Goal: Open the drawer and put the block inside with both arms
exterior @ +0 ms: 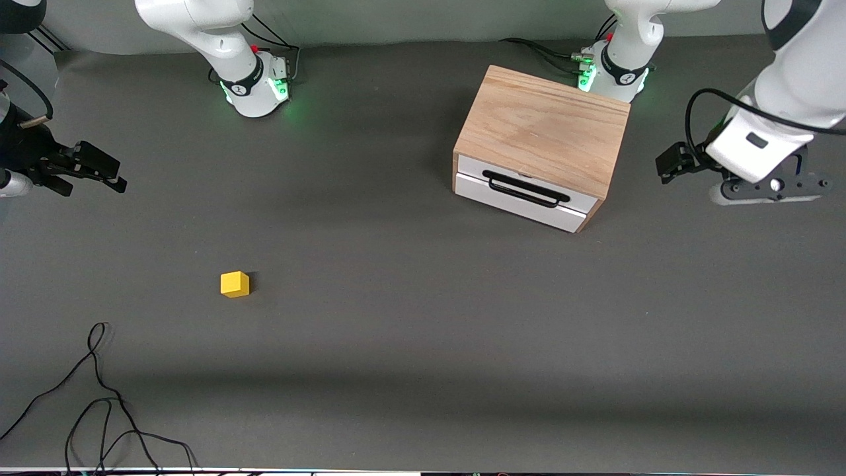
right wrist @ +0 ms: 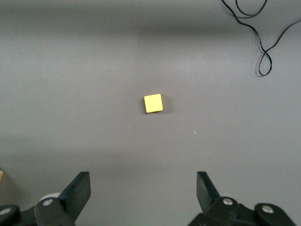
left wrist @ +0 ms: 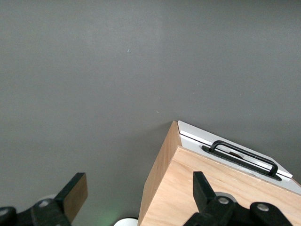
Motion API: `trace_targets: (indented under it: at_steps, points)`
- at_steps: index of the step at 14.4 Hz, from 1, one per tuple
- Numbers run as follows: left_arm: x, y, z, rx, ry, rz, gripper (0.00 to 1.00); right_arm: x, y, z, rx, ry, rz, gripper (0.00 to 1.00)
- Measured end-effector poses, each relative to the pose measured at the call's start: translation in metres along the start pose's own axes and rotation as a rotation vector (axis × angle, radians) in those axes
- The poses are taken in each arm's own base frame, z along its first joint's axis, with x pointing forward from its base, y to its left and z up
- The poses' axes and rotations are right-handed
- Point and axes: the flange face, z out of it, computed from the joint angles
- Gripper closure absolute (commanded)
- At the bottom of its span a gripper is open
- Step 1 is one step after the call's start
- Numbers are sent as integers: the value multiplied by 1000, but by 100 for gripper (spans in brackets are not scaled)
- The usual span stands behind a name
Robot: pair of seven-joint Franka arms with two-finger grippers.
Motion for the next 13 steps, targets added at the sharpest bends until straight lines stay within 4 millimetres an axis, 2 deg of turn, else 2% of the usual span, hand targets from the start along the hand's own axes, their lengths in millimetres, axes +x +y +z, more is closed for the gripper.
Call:
trace_targets:
  at_steps: [2, 7, 13]
  points:
    - [-1, 0, 3, 1, 1, 2, 0, 0, -1, 1, 0, -4, -1, 0]
    - [13, 7, 10, -8, 12, 13, 0, 1, -2, 4, -1, -11, 4, 0]
    - [14, 3, 9, -10, 15, 6, 0, 1, -2, 5, -1, -13, 4, 0]
